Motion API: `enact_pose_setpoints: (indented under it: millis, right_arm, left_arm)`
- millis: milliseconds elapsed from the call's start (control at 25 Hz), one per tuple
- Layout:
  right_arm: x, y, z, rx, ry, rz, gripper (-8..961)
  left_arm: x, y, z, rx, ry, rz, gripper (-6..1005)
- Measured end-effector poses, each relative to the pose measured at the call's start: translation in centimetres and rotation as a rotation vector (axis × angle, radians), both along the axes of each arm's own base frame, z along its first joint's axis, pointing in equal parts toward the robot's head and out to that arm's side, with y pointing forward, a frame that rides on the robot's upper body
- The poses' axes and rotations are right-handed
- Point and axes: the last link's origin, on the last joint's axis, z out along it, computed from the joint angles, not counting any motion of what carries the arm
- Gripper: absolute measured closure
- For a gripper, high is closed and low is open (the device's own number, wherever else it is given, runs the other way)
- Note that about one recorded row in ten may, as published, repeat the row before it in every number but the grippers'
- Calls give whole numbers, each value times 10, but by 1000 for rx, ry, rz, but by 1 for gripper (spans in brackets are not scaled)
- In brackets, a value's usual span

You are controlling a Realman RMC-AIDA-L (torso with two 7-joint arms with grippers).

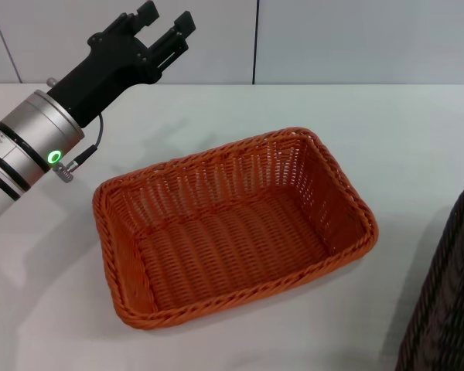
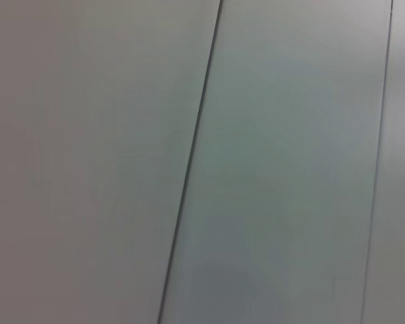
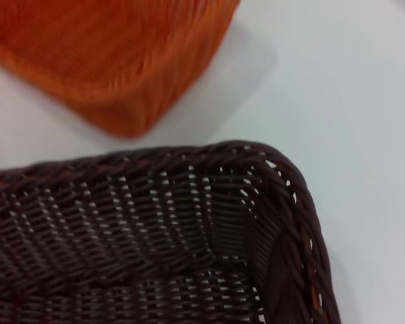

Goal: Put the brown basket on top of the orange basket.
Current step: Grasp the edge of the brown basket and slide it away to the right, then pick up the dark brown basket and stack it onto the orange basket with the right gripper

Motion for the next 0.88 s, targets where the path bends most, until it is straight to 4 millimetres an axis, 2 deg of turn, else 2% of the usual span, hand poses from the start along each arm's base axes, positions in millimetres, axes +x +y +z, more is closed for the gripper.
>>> enact_pose_setpoints:
  millis: [400, 640, 880]
  right_arm:
    - [-3, -20, -2, 27, 132, 90, 781]
    - [-14, -36, -6, 62, 296, 197, 785]
    - [-22, -36, -16, 86, 378, 245, 784]
  left_arm:
    - [-2, 2, 3, 15, 7, 9, 310]
    - [-4, 2, 5, 22, 5, 16, 310]
    - [-9, 1, 8, 31, 7, 31, 310]
